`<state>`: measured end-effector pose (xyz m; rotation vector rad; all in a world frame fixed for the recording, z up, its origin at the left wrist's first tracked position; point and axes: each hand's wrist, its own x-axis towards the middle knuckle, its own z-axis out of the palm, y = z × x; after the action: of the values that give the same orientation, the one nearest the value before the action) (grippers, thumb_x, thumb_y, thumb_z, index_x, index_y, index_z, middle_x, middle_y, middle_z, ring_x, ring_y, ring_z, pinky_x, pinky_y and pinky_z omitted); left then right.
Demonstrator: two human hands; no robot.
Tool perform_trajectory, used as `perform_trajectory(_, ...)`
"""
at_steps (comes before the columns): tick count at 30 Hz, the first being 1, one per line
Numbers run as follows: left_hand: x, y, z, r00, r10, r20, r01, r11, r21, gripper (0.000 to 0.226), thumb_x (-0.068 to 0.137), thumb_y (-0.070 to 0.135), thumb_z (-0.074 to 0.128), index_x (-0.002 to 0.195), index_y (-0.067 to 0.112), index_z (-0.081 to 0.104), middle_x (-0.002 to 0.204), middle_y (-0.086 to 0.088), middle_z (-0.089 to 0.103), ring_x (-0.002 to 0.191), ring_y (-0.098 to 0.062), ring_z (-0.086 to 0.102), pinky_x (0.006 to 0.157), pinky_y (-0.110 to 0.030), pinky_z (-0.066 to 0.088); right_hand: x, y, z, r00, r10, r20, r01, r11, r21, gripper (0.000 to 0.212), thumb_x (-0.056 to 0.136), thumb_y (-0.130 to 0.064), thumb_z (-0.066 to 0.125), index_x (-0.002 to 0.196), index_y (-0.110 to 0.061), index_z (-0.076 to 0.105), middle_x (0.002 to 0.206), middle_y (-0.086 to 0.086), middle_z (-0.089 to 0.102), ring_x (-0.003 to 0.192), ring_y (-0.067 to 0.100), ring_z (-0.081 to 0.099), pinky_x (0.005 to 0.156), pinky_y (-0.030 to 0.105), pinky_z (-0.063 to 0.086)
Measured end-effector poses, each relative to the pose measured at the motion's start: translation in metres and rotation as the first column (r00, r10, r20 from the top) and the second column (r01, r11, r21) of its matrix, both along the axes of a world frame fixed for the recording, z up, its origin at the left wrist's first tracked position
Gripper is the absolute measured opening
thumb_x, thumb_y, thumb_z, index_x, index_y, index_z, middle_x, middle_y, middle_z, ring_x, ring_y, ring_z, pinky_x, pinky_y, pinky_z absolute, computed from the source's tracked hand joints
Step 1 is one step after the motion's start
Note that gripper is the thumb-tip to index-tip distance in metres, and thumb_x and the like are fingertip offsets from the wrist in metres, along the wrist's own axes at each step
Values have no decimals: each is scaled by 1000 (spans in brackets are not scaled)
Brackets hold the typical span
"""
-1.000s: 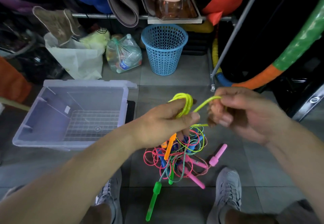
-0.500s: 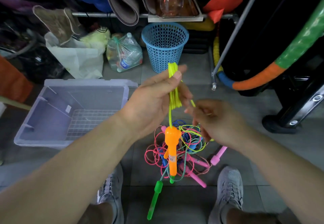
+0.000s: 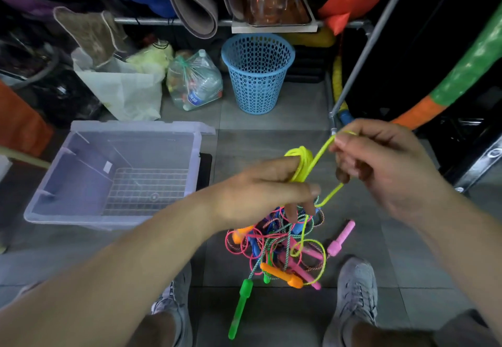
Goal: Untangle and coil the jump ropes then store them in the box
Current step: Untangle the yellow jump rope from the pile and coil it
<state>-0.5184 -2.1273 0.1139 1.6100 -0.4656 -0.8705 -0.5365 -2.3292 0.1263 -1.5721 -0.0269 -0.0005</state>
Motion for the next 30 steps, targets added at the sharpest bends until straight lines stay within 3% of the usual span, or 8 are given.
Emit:
perform_trajectory(4,1,0,8,992,-69,-109,49,983,-175,45,87,15,55,132,9,54,82,-9,67,64,-16,58,68,-22,47,5,0,-10,991,-129,-46,124,986,-110,15,80,-34,78,75,-20,74,56,-2,50,53,13,48,63,38,52)
perform_trajectory(6,3,1,10,974,-91,-205,23,950,-310,46,89,10,54,133,-2,52,78,-11,63,64,-16,59,83,-40,50,6,1,-13,988,-104,-110,90,988,-124,24,76,-44,75,79,-20,76,66,5,57,63,18,55,70,41,56)
perform_trajectory(9,10,3,10,943,-68,-326,-104,870,-481,56,87,10,59,138,-10,46,81,-14,60,62,-15,60,112,-70,18,6,7,-18,980,-49,-193,17,987,-163,27,93,-33,65,89,-8,74,62,7,58,55,25,53,68,45,53)
perform_trajectory(12,21,7,13,893,-29,-450,-262,779,-569,66,88,27,58,142,-8,43,85,-14,62,64,-20,57,118,-57,28,0,17,-26,972,9,-234,-105,910,-401,35,102,-24,53,74,-27,73,60,7,63,49,29,58,56,35,47)
perform_trajectory(16,30,9,14,850,117,-513,-439,697,-568,60,92,41,50,137,3,42,102,-18,70,82,-27,66,116,-50,33,-10,26,-34,931,165,-327,-323,790,-521,26,102,-36,48,100,-20,69,71,8,68,45,10,57,48,24,46)
perform_trajectory(20,26,6,10,893,303,-334,-428,802,-416,45,100,47,36,127,12,45,108,-12,72,96,-27,67,92,-39,45,-19,29,-29,910,355,-214,-398,598,-696,17,94,-43,58,88,-31,69,60,-2,56,49,7,43,52,32,38)
perform_trajectory(24,18,4,-4,947,301,-110,-317,934,-168,49,94,61,43,98,24,75,109,-11,71,100,-21,64,102,-45,43,-12,21,-19,899,369,-235,-435,691,-577,24,85,-31,66,65,-20,61,55,6,49,52,9,44,55,35,39)
perform_trajectory(30,9,11,-14,995,3,101,-14,995,101,62,82,60,59,102,1,60,87,-1,70,85,-19,67,91,-43,50,0,0,-8,982,144,-126,-142,990,21,21,78,-13,58,59,-14,66,51,4,48,50,14,45,54,21,41)
